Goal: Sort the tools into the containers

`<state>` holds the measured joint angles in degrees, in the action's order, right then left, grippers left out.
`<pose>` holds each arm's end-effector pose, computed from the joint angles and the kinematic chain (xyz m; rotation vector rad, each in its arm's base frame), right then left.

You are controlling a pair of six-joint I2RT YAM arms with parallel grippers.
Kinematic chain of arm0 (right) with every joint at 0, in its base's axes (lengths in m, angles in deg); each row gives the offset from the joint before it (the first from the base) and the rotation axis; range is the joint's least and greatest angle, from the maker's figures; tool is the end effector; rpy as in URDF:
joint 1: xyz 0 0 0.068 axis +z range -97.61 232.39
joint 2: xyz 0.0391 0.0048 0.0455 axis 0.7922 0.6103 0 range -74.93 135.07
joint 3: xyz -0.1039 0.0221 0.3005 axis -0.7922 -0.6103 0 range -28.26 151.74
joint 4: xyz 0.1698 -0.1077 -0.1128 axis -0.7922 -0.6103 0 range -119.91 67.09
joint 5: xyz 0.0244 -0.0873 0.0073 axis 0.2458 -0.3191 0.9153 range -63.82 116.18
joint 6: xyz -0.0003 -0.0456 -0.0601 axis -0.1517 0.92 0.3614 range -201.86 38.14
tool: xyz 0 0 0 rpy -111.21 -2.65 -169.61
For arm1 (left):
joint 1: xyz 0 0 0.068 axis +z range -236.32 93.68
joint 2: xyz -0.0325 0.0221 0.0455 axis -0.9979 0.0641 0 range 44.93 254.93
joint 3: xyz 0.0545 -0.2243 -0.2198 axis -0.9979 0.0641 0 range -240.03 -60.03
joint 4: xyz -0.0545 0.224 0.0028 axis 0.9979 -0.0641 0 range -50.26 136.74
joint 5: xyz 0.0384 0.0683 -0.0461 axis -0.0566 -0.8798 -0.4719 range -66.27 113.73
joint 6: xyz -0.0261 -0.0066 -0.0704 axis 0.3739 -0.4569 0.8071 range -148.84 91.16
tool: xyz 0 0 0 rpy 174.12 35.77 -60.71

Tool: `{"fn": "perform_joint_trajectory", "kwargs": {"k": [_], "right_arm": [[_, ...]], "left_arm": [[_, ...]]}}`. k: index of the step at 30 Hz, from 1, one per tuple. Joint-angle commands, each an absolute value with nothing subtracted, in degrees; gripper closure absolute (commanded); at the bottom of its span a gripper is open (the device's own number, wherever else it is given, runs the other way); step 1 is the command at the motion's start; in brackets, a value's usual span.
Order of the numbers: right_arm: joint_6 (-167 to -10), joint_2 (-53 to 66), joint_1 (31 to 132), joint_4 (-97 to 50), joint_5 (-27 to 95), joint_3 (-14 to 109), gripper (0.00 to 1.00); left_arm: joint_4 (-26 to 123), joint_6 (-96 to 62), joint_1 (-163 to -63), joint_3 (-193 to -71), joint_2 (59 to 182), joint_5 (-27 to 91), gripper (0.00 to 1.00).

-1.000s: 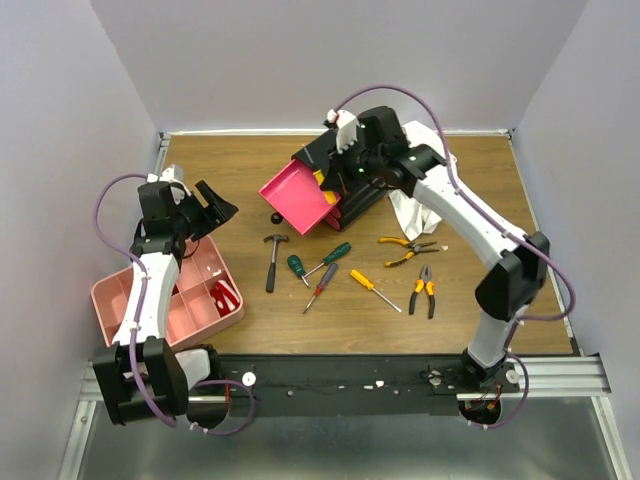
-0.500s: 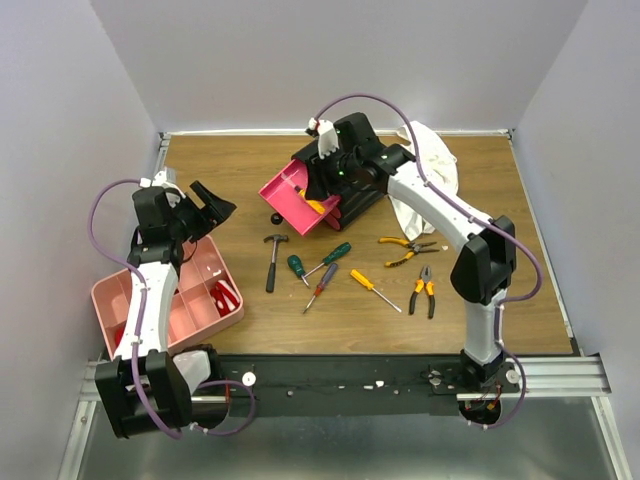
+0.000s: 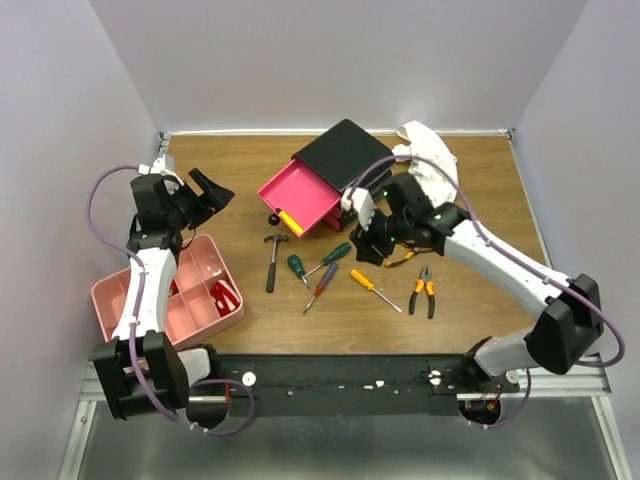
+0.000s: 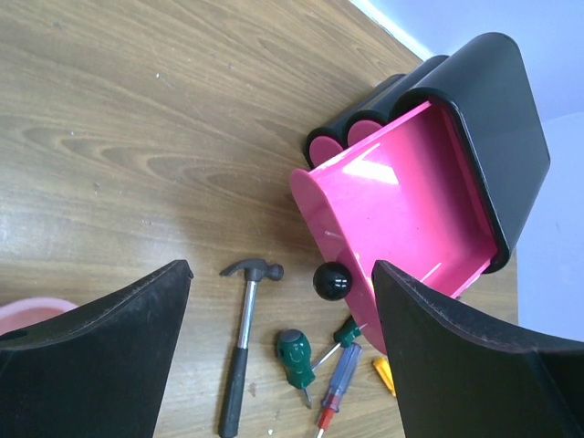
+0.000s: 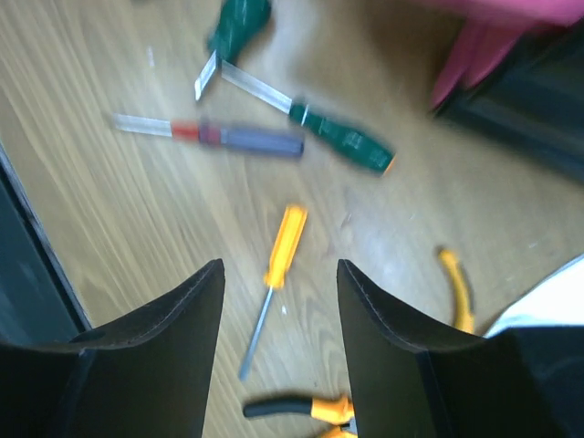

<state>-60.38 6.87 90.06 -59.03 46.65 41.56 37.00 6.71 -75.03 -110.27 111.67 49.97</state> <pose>0.2116 0.1914 0.3369 -1.3339 2.0134 0.5606 0.2356 0.0183 0.3389 -0.5377 1.9831 -0.7291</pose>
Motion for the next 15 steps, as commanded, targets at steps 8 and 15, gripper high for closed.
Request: {"fn": "perform_joint_trajectory", "kwargs": {"k": [8,15], "right_arm": [[-55.0,14.4,90.5,-50.6,44.7,32.5,0.40],[-55.7,20.5,91.3,-49.0,43.7,32.8,0.41]], "left_arm": [[37.0,4.8,-73.8,-110.0,109.8,50.5,0.09],[35.8,5.1,-69.9,-107.4,106.2,51.2,0.09]]}}
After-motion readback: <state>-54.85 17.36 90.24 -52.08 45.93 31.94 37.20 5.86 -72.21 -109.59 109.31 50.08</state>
